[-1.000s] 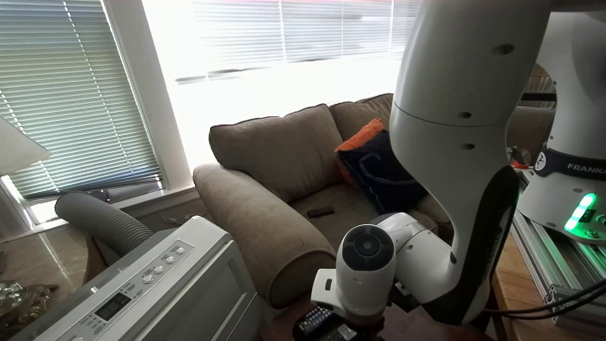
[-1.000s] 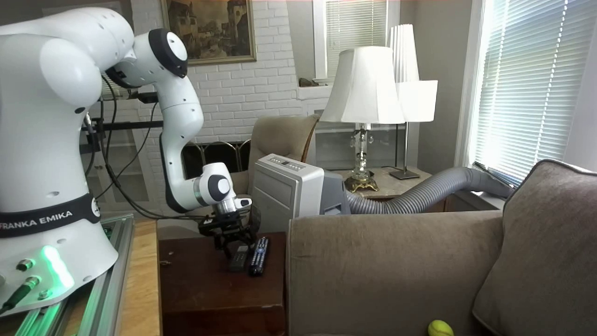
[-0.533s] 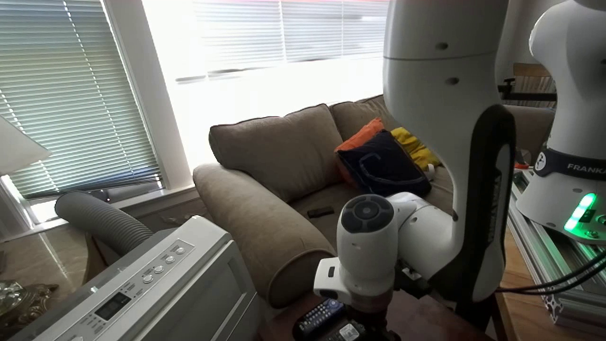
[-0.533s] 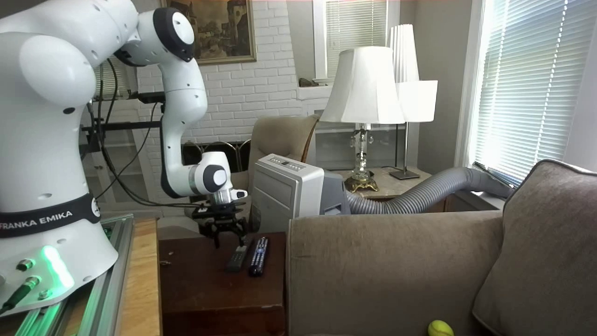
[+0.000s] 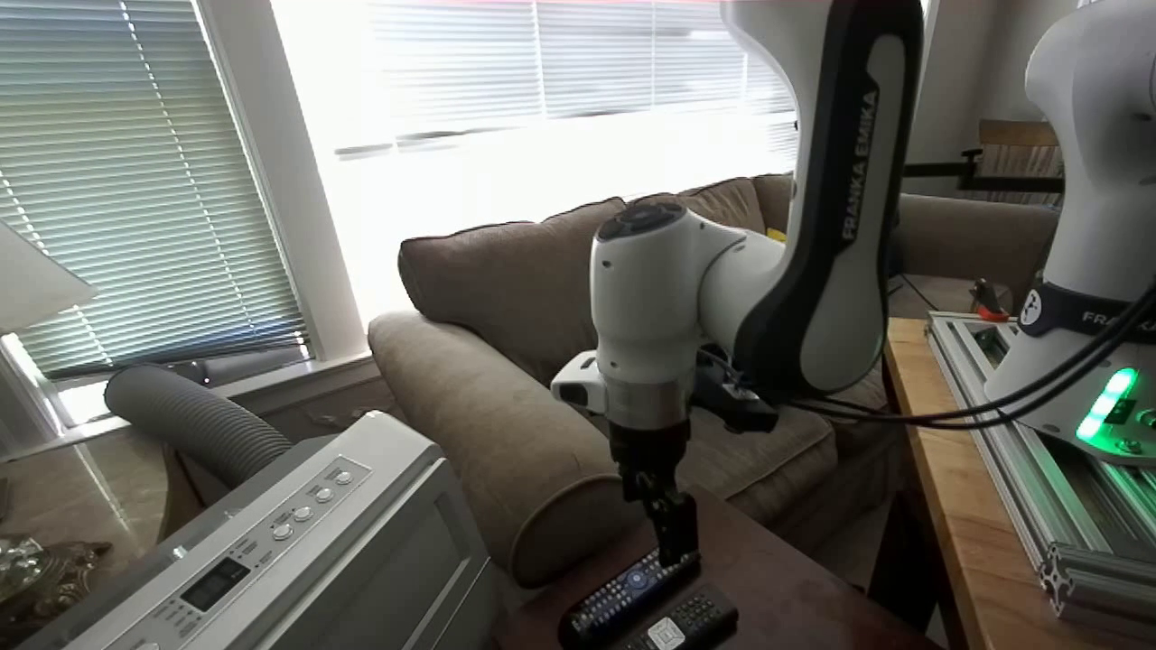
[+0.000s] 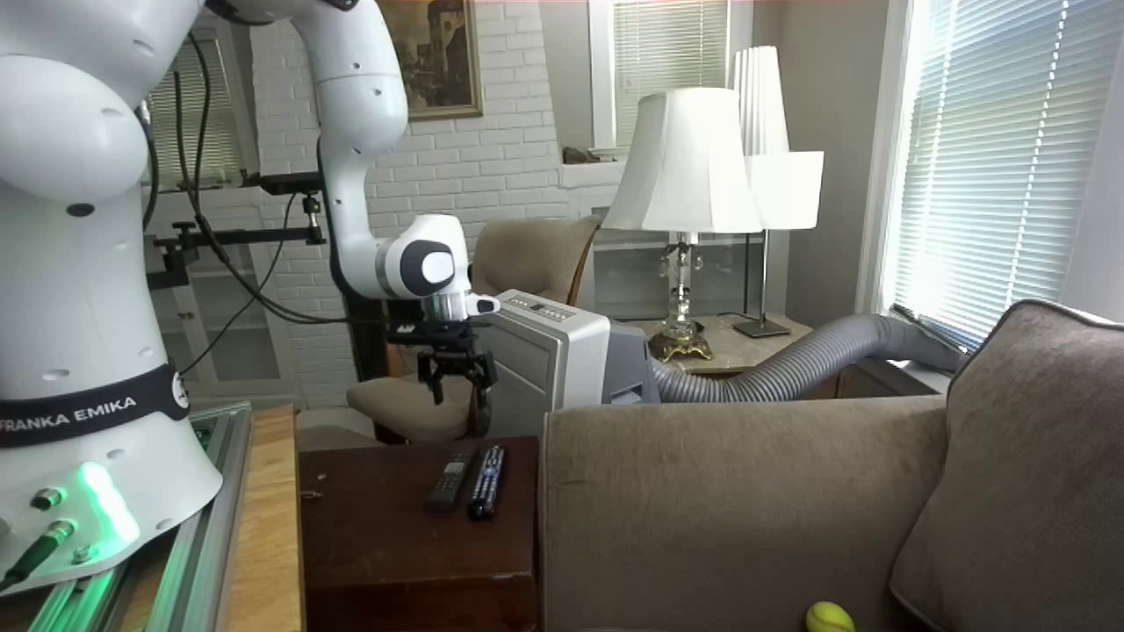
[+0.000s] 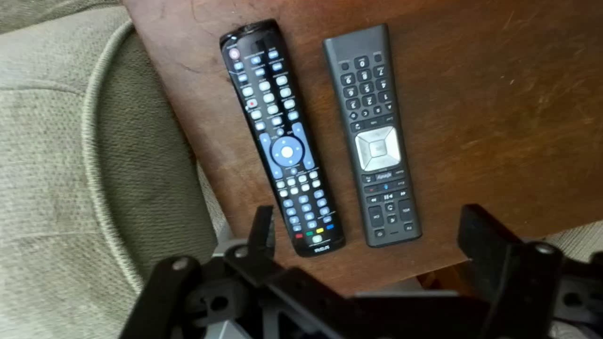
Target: Put the remote on the table
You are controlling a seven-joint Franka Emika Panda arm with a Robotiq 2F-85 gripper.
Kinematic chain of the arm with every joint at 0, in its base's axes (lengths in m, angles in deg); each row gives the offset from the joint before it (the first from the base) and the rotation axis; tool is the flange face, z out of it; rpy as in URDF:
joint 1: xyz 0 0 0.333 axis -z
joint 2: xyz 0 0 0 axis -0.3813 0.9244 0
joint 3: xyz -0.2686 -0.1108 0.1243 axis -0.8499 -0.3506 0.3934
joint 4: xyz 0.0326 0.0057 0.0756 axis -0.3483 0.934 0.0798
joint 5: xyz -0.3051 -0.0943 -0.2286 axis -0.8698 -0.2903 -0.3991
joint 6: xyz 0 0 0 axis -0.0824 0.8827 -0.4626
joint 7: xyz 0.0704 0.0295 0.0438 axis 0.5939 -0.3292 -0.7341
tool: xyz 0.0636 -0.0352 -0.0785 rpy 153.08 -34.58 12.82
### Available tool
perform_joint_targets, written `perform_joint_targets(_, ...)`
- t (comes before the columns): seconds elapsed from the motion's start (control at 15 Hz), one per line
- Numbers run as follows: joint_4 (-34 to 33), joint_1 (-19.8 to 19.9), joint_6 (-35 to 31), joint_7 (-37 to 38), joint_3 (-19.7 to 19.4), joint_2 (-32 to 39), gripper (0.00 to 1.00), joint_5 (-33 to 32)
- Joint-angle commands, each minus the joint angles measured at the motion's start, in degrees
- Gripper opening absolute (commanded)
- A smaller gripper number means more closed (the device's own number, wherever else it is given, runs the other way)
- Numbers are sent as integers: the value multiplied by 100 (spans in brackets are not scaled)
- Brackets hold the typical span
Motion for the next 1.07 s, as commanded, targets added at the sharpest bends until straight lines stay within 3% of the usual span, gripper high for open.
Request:
perform_joint_targets(0.0,303,1163,1018,-85,715,-1159,100,178)
perform_joint_targets(0.2,412,2004,1740,-302,1261,-2028,100,674)
perform_joint_targets(0.47,710,2543,2277,-829,1514,-3229,100,1678)
perform_joint_targets(0.67,803,2548,2913,-854,1150,-3968,100,1983)
perform_joint_targets(1.0,870,2748,3803,-347,491,-4832,100,1512)
